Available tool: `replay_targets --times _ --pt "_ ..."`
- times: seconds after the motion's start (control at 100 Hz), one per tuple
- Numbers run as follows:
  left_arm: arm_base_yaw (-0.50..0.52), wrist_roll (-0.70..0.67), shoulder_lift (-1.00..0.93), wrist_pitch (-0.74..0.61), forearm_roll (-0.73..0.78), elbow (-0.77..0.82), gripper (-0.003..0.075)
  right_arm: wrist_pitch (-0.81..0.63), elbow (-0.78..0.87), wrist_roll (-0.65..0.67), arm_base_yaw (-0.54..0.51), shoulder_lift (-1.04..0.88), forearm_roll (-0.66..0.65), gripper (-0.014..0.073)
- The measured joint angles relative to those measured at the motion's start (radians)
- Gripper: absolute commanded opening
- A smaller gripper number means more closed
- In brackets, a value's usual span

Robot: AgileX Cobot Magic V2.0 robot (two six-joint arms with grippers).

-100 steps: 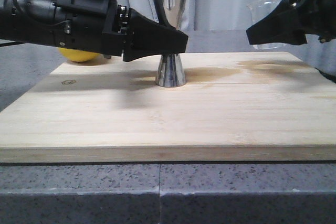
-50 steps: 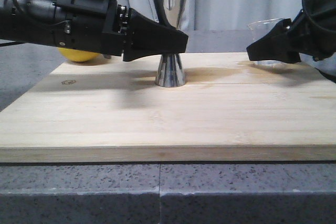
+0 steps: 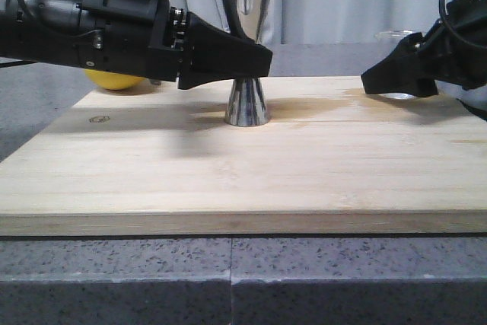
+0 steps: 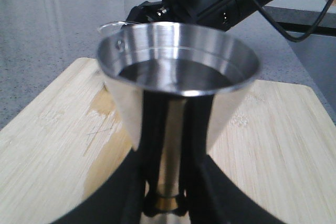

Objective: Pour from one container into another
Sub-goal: 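Lower the empty beaker onto the board with the right gripper and release, then raise the open right gripper away from the beaker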

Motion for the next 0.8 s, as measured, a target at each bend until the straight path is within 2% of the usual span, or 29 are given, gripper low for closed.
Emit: replay_targets --times 0.09,0.28,0.49,0.63,0.8 --pt "0.000 0.000 0.000 0.000 0.000 0.000 0.0124 0.002 0.000 0.000 0.000 -0.002 0.000 0.0557" --pt "0.000 0.000 0.000 0.000 0.000 0.000 0.0124 0.004 0.000 0.030 0.000 -0.073 0.000 0.0558" --pt "0.000 0.000 0.000 0.000 0.000 0.000 0.0124 0.033 0.000 0.129 0.000 -0.191 -0.017 0.0558" --pt "0.000 0.000 0.000 0.000 0.000 0.000 0.0124 0.096 0.000 0.273 0.000 -0.269 -0.081 0.0557" --pt "0.000 0.000 0.000 0.000 0.000 0.000 0.0124 0.202 0.000 0.549 0.000 -0.365 -0.259 0.0554"
